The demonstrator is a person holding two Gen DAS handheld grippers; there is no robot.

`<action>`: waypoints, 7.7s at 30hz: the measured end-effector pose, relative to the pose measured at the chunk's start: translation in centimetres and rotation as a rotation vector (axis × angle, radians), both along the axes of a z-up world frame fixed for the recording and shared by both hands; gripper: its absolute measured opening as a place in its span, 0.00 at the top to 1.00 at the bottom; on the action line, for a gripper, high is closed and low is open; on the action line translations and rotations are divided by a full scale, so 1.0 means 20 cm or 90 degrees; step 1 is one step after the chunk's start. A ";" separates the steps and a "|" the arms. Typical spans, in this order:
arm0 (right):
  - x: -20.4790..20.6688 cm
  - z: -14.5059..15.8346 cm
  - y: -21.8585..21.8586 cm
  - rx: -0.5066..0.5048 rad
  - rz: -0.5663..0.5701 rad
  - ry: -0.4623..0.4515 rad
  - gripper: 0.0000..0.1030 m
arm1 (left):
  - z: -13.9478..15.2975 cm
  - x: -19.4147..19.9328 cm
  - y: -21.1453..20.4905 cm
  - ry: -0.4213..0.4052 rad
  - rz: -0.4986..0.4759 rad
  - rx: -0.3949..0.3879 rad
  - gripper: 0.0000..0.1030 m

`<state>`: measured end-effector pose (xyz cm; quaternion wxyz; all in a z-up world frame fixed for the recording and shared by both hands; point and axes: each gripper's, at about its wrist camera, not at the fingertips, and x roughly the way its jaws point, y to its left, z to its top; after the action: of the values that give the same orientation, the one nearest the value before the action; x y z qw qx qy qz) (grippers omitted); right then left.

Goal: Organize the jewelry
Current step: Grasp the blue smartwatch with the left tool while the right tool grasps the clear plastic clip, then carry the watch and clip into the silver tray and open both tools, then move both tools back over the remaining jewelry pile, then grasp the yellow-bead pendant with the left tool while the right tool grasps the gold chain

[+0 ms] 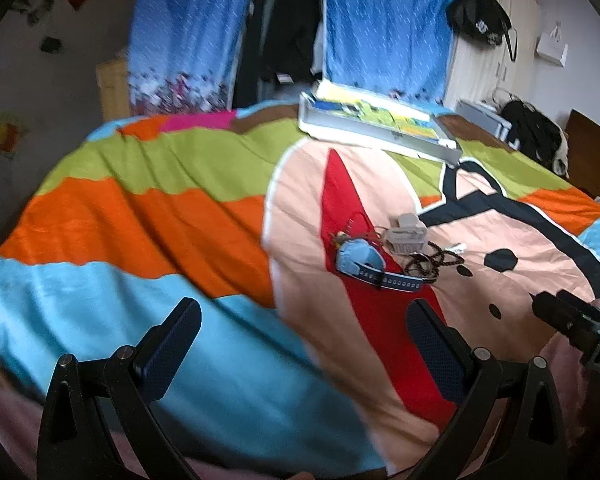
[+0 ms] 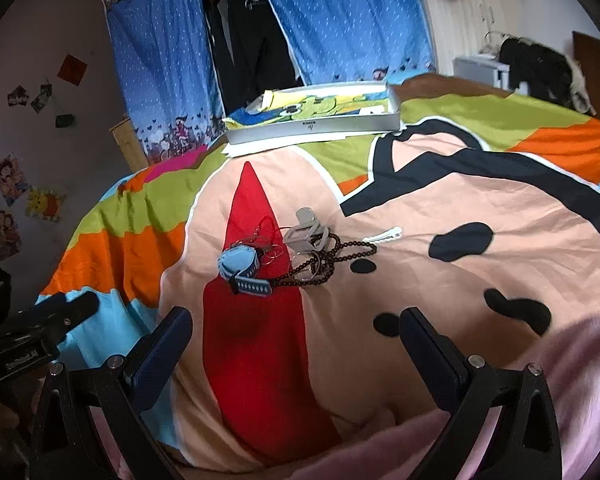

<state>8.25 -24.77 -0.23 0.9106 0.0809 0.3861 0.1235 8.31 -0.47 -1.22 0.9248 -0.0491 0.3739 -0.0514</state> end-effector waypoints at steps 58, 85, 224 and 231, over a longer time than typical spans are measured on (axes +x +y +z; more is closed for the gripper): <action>0.96 -0.48 0.21 -0.158 0.259 0.081 0.62 | -0.41 0.73 -0.14 0.189 -0.159 -0.132 0.82; 1.01 -0.04 -0.08 0.028 0.063 -0.180 0.63 | 0.02 0.98 -0.17 -0.016 -0.050 -0.195 0.82; 1.09 -0.51 0.01 -0.036 0.094 0.174 0.63 | -0.49 0.96 -0.09 0.181 -0.142 -0.181 0.64; 1.18 -0.56 0.03 -0.035 0.111 0.187 0.75 | -0.53 1.03 -0.04 0.217 -0.110 -0.212 0.77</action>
<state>31.89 -24.07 -11.38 0.8319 0.0395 0.5240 0.1783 28.99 -1.28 -11.82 0.8195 -0.1766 0.5138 -0.1822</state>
